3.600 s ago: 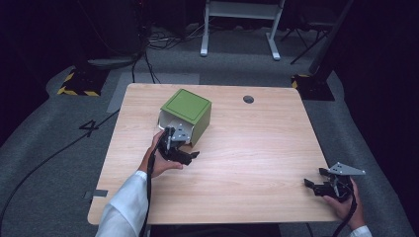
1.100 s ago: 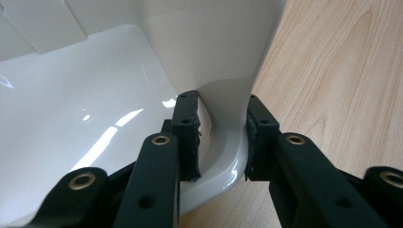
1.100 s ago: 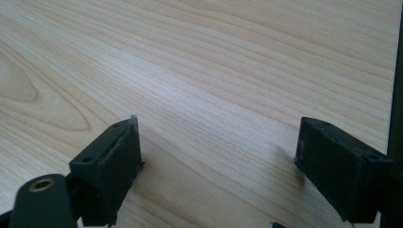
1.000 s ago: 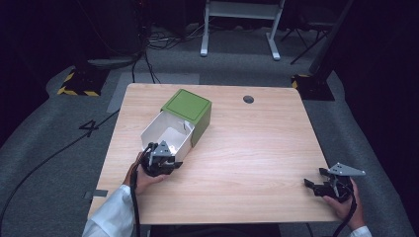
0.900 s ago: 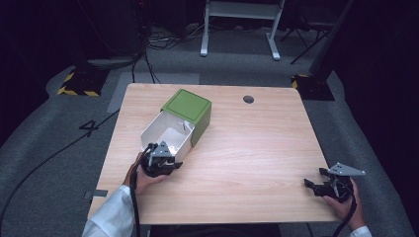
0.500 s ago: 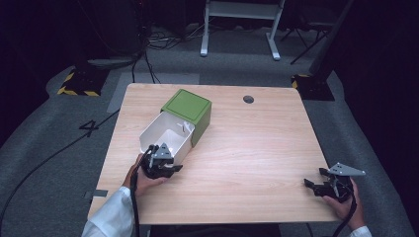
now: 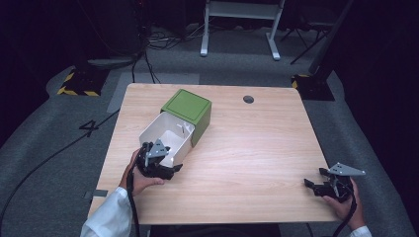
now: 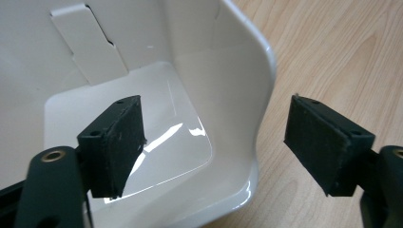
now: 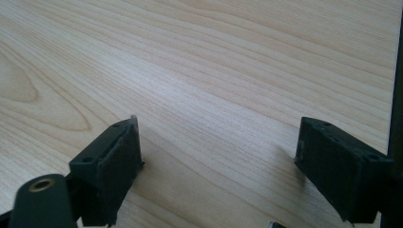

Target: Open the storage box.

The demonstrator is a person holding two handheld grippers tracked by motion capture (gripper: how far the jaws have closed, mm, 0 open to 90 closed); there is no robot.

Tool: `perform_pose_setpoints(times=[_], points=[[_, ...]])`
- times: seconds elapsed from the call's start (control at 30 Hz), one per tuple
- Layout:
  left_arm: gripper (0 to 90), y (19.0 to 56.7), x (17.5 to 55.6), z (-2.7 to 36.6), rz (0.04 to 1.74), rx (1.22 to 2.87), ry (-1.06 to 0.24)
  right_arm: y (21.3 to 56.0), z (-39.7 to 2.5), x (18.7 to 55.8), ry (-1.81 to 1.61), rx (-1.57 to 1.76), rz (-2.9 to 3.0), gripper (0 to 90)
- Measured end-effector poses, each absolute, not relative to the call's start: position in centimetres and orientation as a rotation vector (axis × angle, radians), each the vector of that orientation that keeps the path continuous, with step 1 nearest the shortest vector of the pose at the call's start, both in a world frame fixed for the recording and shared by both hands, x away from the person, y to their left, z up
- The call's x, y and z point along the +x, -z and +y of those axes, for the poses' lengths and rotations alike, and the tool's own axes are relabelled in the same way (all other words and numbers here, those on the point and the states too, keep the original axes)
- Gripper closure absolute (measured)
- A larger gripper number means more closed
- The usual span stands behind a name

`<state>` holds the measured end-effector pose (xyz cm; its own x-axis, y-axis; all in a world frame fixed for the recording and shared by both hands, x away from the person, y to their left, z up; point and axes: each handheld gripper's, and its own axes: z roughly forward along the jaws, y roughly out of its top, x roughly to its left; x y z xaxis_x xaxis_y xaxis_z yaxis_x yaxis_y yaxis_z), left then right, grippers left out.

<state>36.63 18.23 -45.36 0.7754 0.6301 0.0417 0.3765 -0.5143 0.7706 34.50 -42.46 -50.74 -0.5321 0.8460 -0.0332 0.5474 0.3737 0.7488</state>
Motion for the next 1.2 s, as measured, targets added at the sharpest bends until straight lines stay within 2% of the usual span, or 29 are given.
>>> perform_pose_setpoints(times=[0.2,0.57,1.2], points=[[16.5,44.3,35.2,18.9,0.72,2.161,-0.466,50.7,-42.5,34.5,-0.98,1.211,2.226,15.3],[16.7,43.8,32.6,20.8,0.724,2.21,-0.55,50.7,-42.5,34.5,-0.98,1.213,2.226,15.2],[18.1,46.9,30.1,24.8,0.884,2.27,-0.622,50.7,-42.5,34.5,-0.979,1.212,2.225,15.2]])
